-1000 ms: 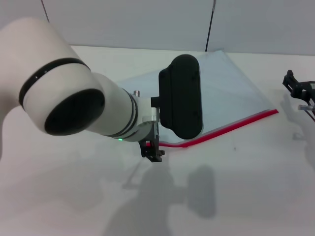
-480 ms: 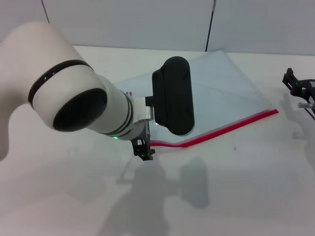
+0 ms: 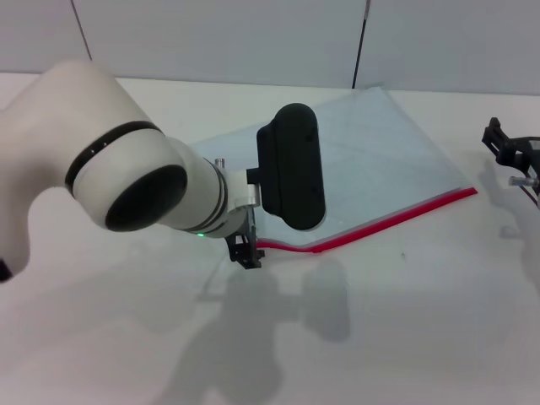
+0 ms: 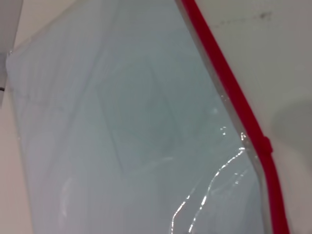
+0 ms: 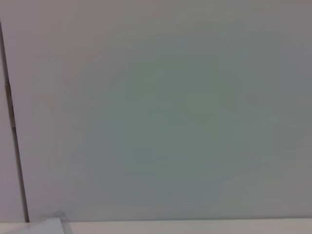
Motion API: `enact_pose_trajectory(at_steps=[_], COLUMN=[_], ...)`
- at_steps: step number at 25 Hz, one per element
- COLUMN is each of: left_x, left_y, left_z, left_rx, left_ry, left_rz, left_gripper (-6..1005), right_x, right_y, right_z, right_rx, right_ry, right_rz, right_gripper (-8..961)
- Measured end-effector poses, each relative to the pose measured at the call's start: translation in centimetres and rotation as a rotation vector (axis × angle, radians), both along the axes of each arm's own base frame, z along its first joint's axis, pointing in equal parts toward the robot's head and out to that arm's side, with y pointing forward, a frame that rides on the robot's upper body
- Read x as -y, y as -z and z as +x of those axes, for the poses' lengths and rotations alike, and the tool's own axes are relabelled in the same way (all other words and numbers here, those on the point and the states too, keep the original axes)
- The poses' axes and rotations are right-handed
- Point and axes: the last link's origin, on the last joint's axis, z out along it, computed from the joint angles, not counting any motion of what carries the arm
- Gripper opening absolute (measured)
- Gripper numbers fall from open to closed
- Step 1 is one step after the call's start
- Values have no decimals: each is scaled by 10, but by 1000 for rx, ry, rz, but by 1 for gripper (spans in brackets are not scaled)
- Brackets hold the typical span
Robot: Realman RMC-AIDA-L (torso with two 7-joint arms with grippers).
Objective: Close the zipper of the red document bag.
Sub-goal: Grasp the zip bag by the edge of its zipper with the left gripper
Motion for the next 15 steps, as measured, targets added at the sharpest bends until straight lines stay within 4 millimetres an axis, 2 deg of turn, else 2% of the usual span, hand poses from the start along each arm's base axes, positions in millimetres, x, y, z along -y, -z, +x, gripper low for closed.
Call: enact_pose_trajectory(at_steps=[15], left_x=[-14], left_y=[2], left_z=[-4], left_rx=[70], left_ry=[32], left_rz=[57], left_gripper=[726], right_x=[0], right_y=[1], right_z=[0], right_rx=[-1], right_ry=[3], right_rz=[-10], right_gripper=[861])
